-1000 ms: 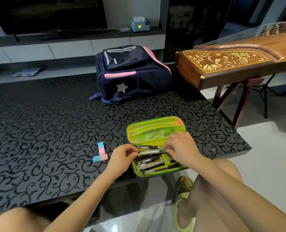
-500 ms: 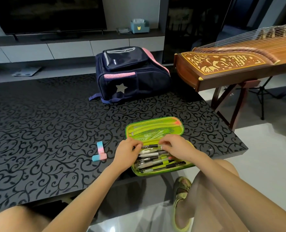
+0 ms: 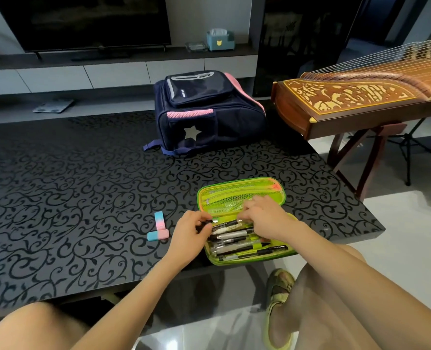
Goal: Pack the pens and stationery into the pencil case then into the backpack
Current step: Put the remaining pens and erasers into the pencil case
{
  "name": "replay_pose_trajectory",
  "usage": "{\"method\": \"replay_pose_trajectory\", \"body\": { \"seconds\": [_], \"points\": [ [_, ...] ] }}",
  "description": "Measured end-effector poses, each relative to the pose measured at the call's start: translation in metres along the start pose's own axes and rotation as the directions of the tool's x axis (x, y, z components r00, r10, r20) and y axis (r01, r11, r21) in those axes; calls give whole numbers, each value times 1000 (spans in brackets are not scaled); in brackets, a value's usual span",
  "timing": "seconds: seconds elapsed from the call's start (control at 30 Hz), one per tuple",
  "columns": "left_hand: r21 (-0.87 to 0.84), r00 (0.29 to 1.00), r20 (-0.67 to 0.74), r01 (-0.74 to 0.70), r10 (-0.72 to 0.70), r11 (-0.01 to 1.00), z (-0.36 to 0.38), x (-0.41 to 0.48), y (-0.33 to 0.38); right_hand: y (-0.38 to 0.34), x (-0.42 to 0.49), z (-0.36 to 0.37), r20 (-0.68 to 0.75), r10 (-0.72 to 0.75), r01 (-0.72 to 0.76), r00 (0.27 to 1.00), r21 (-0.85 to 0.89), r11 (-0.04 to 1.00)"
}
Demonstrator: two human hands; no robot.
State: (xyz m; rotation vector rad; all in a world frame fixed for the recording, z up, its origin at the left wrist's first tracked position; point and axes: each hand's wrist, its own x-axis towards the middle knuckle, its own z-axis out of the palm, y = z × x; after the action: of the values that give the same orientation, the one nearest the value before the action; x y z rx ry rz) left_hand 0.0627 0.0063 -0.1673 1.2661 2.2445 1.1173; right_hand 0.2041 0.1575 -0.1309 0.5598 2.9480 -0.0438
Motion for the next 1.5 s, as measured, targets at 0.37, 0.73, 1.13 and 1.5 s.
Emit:
{"method": "replay_pose_trajectory", "body": {
  "seconds": [0.37, 0.73, 1.13, 1.5],
  "points": [
    [587, 958, 35, 212, -286, 781, -59, 7, -44, -8, -9, -1, 13, 56, -54, 998, -127, 990],
    [665, 925, 366, -185, -100, 724, -80, 20, -52, -10, -18, -5, -219, 141, -123, 965, 96, 988],
    [-585, 833, 553, 421, -38, 693, -83, 6, 41, -64, 6, -20, -162, 201, 83, 966, 932, 352],
    [-564, 850, 487, 483, -202, 670, -11, 23, 84, 18, -65, 6, -101, 839, -407, 534, 839, 360]
  ]
}}
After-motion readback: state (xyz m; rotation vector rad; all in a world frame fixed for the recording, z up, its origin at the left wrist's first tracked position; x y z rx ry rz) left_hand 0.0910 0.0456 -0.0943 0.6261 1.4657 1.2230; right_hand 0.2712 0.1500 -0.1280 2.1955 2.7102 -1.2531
